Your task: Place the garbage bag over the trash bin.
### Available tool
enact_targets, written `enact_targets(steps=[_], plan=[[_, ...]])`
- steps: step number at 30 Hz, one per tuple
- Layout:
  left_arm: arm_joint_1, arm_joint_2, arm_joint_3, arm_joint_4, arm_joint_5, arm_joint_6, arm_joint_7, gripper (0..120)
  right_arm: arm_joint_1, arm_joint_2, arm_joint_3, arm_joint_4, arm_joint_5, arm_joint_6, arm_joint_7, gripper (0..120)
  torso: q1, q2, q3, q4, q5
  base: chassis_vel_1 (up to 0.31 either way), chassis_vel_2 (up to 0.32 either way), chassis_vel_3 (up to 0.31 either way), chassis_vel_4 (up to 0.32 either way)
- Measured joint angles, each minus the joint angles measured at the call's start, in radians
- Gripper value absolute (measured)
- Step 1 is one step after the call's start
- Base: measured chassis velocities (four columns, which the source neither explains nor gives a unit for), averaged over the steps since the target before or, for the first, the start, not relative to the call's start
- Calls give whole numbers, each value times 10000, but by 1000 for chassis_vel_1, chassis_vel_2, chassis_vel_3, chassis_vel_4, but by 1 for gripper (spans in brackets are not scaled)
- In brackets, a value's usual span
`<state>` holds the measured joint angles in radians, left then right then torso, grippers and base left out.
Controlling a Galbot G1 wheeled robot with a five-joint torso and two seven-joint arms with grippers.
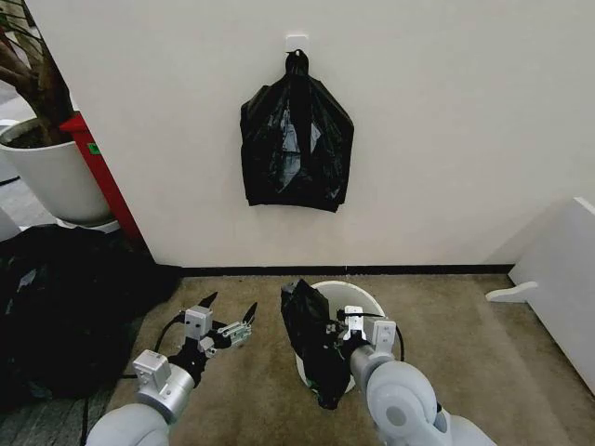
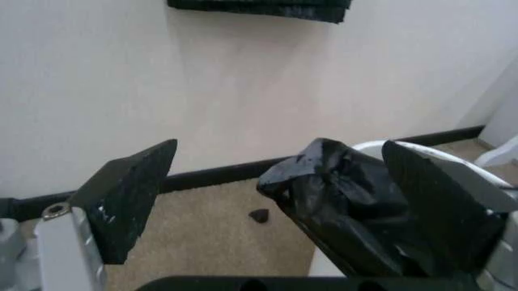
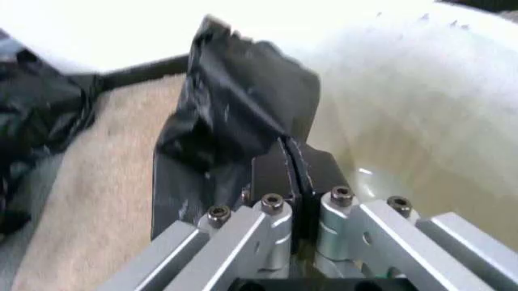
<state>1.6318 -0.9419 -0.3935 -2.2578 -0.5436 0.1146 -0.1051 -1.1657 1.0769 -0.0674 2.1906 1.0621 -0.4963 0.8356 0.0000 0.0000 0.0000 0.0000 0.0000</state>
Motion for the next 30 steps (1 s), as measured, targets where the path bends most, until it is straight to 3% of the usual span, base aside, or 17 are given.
enact_targets(steps=[14,16,18,23,27,30], plan=[[-342,58,593,179,183,257,203,100,-186,-279,241,432,101,7,-155,1,0,0,0,-1,-1,0,0,0,0],[-328,109,504,200,167,245,202,100,-167,-185,163,505,116,-30,-286,11,0,0,0,0,0,0,0,0,0],[-326,117,483,209,159,241,202,100,-152,-157,141,505,121,-40,-298,12,0,0,0,0,0,0,0,0,0],[-361,129,434,217,52,231,197,100,9,75,-51,85,129,-133,-315,36,0,0,0,1,0,0,0,0,0],[-429,129,462,217,8,231,196,100,38,128,-62,-207,82,-135,-335,46,0,0,0,0,-1,0,0,0,0],[-546,153,500,227,-49,231,185,100,100,180,-63,-516,128,-123,-331,61,0,0,0,0,0,0,0,0,0]])
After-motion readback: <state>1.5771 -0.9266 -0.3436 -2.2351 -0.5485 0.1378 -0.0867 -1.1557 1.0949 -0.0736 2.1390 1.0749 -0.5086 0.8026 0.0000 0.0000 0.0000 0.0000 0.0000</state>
